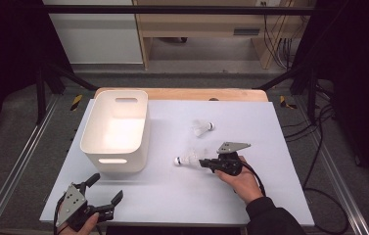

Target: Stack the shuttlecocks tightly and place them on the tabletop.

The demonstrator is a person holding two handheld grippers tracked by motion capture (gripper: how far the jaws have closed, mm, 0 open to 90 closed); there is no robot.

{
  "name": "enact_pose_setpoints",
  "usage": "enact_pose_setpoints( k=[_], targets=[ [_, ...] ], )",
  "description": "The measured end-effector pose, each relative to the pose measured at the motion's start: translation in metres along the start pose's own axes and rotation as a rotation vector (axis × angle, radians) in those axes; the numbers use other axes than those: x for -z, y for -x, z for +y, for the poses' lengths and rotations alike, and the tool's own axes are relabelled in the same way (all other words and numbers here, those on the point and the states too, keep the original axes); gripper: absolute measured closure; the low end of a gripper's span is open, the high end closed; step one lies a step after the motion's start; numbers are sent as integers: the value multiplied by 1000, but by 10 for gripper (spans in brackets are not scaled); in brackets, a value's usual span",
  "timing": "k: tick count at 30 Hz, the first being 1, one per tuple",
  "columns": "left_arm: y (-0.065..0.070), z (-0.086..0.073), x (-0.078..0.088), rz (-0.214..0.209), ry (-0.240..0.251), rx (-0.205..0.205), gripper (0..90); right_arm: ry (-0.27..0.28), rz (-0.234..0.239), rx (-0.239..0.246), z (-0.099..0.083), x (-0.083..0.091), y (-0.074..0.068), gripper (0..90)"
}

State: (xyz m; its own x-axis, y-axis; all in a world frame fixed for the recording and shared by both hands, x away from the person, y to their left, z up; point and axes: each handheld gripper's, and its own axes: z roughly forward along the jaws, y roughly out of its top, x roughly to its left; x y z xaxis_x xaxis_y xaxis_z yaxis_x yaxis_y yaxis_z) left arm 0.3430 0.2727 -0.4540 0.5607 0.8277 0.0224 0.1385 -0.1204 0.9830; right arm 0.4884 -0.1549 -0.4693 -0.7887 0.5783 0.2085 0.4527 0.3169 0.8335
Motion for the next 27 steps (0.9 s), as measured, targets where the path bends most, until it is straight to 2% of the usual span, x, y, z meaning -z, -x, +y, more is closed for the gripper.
enact_pose_setpoints(
  k=[12, 27],
  targets=[
    [1, 0, 0, -3, -2, -2, 53, 3, 30, -2, 0, -8, -4, 900],
    [2, 0, -1, -7, -4, -4, 53, -6, 29, 2, -1, -10, -5, 889]
  ],
)
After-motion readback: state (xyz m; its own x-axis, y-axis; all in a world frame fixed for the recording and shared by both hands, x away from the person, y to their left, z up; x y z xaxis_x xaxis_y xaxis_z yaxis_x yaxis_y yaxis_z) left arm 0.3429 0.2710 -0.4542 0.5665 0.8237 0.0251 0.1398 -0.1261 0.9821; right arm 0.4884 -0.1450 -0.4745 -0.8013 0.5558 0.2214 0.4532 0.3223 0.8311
